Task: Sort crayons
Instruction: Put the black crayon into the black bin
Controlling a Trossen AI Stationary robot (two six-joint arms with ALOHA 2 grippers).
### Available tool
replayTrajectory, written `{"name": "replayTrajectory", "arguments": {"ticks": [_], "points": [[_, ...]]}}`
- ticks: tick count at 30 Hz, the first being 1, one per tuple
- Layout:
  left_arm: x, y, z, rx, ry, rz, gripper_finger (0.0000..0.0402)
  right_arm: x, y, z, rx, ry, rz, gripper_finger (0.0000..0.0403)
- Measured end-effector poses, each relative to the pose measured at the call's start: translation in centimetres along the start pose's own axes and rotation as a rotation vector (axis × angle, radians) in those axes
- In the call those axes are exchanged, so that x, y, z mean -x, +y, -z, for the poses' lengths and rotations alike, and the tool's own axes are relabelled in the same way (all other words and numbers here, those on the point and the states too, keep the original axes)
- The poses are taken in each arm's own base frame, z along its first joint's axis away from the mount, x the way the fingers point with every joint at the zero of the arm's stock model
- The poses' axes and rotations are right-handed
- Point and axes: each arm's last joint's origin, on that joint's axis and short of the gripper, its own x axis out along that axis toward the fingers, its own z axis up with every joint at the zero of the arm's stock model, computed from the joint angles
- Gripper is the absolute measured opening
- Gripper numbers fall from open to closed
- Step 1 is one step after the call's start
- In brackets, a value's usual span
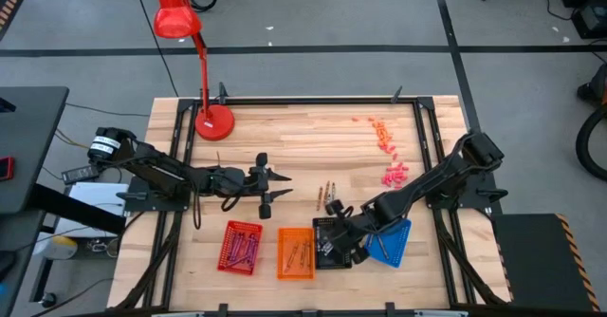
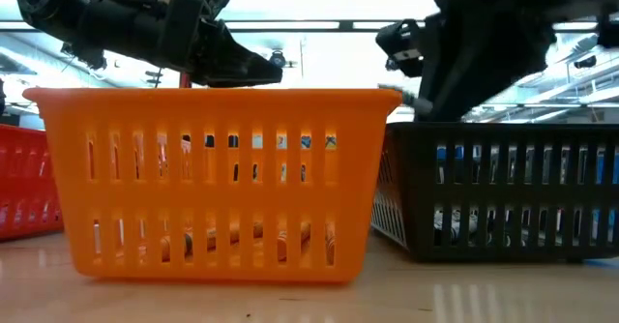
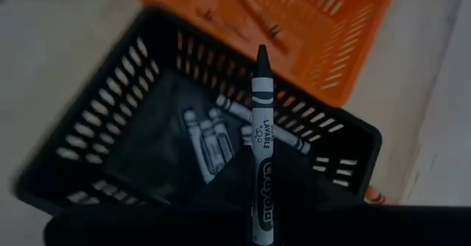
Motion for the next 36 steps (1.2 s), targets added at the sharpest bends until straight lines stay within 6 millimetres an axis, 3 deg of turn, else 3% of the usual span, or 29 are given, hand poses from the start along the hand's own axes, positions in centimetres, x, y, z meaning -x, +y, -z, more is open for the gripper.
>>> {"name": "replayTrajectory", "arguments": {"ticks": [7,19,24,28,32,36], "points": [[0.0,0.0,-0.4,0.011,-0.043,-0.005,0.0153,-1.2,-0.1,0.8,0.144,0.07,-0.036,0.0048],[0.0,0.0,-0.3,0.007,-0.029,-0.003,0.0153,-2.0,0.0,1.5,0.174,0.132,-0.026,0.0073],[0.0,0.0,-0.3,0.006,-0.029,-0.003,0.0153,-2.0,-0.1,1.3,0.175,0.138,0.017,0.0094],[0.0,0.0,-0.3,0.006,-0.029,-0.003,0.0153,-1.0,-0.7,0.0,0.181,0.144,0.127,0.0099],[0.0,0.0,-0.2,0.004,-0.024,-0.002,0.0153,-0.4,-1.8,-0.8,0.118,0.129,0.207,0.0097],[0.0,0.0,-0.2,0.003,-0.017,-0.002,0.0153,-0.5,-3.9,-0.3,-0.097,0.143,0.296,0.0096]]}}
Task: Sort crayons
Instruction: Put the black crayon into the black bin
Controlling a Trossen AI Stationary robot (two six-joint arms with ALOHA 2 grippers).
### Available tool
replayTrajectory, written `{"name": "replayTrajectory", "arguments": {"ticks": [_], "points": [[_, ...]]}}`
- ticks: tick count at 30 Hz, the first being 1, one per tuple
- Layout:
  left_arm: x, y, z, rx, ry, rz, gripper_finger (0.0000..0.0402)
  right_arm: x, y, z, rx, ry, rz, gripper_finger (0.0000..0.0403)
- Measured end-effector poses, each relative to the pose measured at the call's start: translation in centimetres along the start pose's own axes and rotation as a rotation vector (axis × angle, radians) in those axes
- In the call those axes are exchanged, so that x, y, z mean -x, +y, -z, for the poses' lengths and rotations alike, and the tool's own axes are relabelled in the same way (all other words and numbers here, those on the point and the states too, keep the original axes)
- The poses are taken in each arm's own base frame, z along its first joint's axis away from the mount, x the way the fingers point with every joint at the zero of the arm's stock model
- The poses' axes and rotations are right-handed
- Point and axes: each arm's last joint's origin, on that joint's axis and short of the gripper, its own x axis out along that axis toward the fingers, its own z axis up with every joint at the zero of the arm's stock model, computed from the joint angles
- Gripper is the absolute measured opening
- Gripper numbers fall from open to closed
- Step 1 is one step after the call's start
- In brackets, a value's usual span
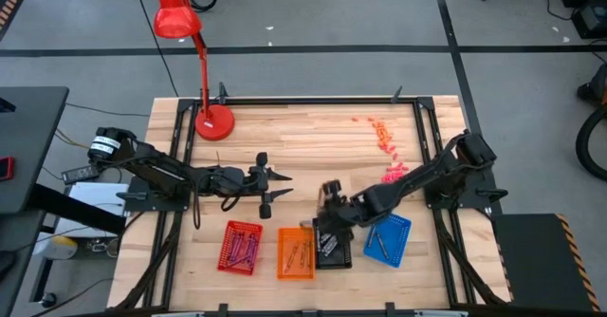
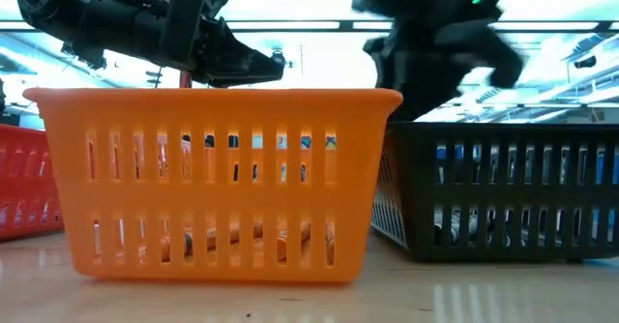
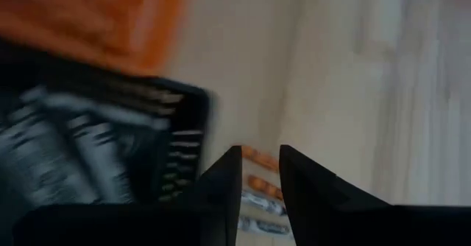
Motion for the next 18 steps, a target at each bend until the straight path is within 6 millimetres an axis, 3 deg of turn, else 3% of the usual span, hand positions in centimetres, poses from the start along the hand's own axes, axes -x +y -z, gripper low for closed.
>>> {"name": "replayTrajectory", "arguments": {"ticks": [14,18], "points": [[0.0,0.0,0.1,0.003,0.011,0.001,0.0153,-2.4,-5.9,2.6,-0.914,0.172,0.083,0.0096],[0.0,0.0,0.1,0.003,0.01,0.001,0.0153,-2.7,-6.8,3.0,-1.07,0.199,0.08,0.0096]]}}
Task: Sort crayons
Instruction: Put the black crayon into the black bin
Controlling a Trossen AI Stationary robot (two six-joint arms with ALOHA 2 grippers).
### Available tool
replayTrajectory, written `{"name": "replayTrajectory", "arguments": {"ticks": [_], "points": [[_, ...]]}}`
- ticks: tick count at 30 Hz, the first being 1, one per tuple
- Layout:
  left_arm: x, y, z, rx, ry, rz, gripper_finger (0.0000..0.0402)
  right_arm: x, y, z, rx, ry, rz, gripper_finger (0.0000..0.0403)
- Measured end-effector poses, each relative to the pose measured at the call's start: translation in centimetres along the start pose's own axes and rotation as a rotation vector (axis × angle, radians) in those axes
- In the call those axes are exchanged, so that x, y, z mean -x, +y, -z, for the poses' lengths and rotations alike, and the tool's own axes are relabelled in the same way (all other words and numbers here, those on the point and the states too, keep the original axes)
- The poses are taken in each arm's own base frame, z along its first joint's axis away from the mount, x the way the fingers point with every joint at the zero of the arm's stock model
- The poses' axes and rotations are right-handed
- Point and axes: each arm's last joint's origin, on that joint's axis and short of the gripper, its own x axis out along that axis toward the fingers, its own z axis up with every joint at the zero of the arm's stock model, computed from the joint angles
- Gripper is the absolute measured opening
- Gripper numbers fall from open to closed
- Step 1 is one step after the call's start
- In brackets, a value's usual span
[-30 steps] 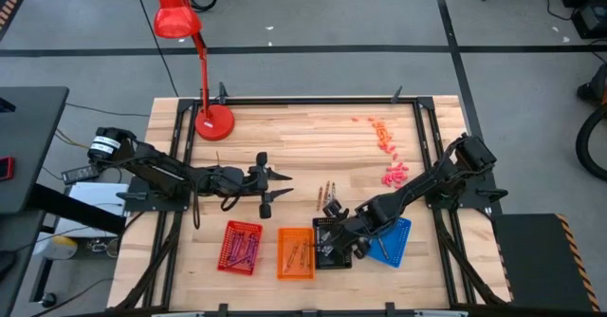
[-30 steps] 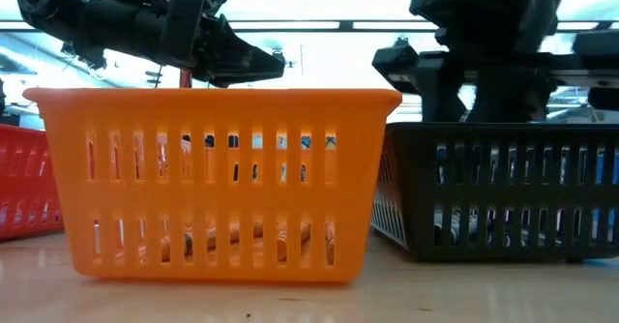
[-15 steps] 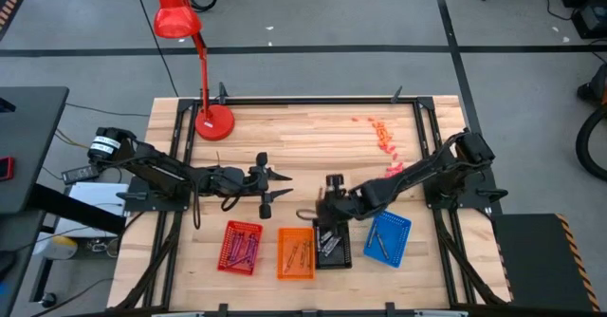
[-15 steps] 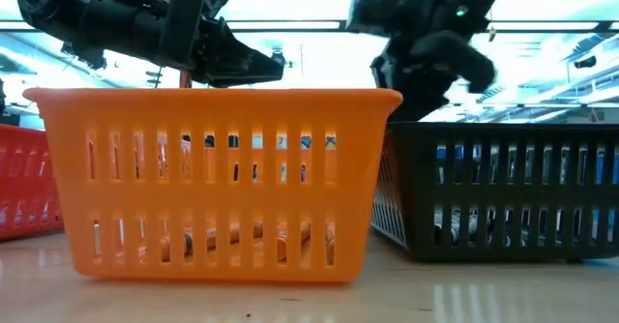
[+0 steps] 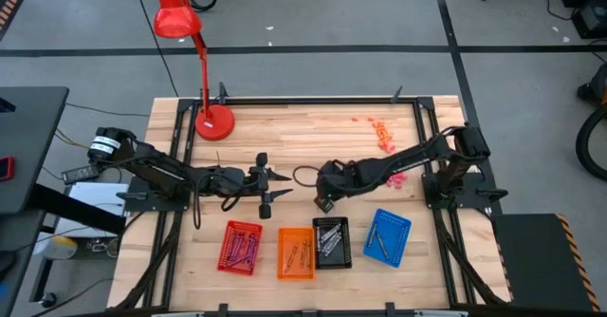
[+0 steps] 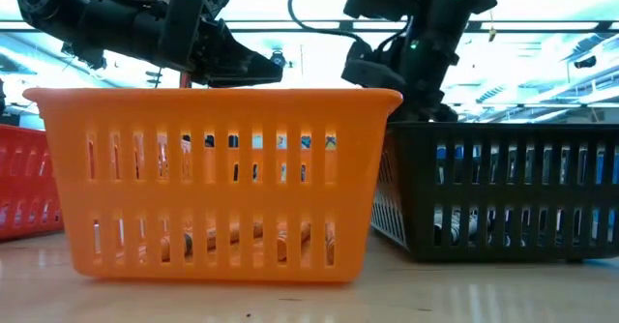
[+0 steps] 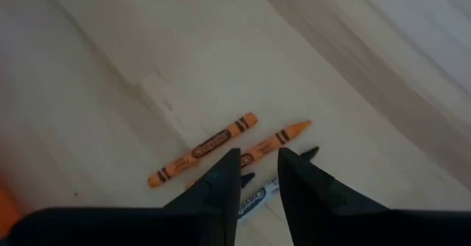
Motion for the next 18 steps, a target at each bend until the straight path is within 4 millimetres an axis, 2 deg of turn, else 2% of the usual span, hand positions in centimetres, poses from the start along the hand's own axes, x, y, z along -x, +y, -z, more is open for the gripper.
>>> {"name": "replayTrajectory", "arguments": {"ticks": [4,9,14,18], "points": [[0.0,0.0,0.0,-0.001,0.003,0.0,0.0153,-0.2,-0.5,-0.2,-0.065,0.018,0.016,0.01],[0.0,0.0,0.1,-0.002,0.011,0.001,0.0153,-0.3,-0.6,-0.3,-0.111,0.019,0.029,0.013],[0.0,0.0,0.1,-0.001,0.013,0.001,0.0153,-1.3,-0.6,0.2,-0.134,0.06,0.052,0.0164],[0.0,0.0,0.2,-0.001,0.02,0.002,0.0153,-2.0,-0.7,0.5,-0.132,0.088,0.073,0.0169]]}}
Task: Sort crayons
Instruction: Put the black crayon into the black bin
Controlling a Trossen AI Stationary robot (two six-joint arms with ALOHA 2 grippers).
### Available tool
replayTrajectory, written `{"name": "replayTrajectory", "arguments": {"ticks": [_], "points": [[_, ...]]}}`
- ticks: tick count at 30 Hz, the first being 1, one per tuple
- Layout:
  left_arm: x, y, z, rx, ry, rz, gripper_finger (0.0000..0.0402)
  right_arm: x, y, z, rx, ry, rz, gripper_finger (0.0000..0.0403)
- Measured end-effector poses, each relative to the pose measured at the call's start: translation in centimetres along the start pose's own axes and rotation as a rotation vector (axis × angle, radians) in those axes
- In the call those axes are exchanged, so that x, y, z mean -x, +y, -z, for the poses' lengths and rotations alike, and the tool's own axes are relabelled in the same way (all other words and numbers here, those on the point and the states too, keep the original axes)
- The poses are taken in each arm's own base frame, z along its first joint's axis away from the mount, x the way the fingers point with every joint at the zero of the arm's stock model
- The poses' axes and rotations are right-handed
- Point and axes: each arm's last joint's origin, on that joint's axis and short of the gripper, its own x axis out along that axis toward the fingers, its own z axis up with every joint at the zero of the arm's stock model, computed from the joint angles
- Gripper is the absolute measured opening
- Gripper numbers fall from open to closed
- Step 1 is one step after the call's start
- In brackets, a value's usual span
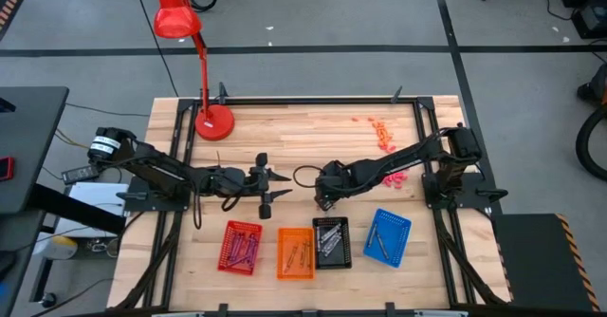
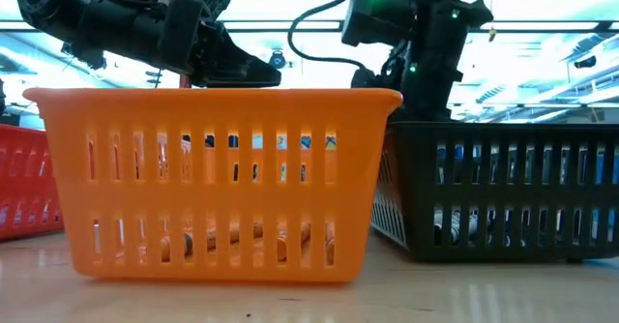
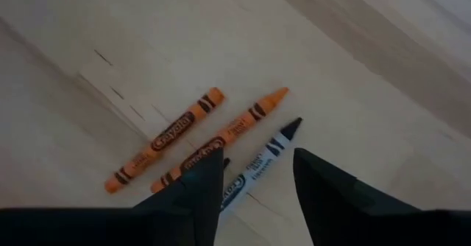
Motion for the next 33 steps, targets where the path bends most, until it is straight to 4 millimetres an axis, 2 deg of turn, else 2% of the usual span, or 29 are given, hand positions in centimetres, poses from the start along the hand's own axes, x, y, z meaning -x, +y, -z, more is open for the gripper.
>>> {"name": "replayTrajectory", "arguments": {"ticks": [11,18,22,33], "points": [[0.0,0.0,0.0,0.001,0.002,0.001,0.0153,-1.9,0.0,0.7,-0.01,0.068,0.051,0.0165],[0.0,0.0,0.0,0.0,0.001,0.0,0.0153,-2.5,-0.1,0.8,0.02,0.098,0.06,0.0155],[0.0,0.0,0.0,0.0,0.001,0.0,0.0153,-2.5,-0.1,0.7,0.044,0.11,0.056,0.0126],[0.0,0.0,0.0,0.0,0.001,0.0,0.0153,-2.6,-0.1,0.6,0.145,0.125,0.026,0.0018]]}}
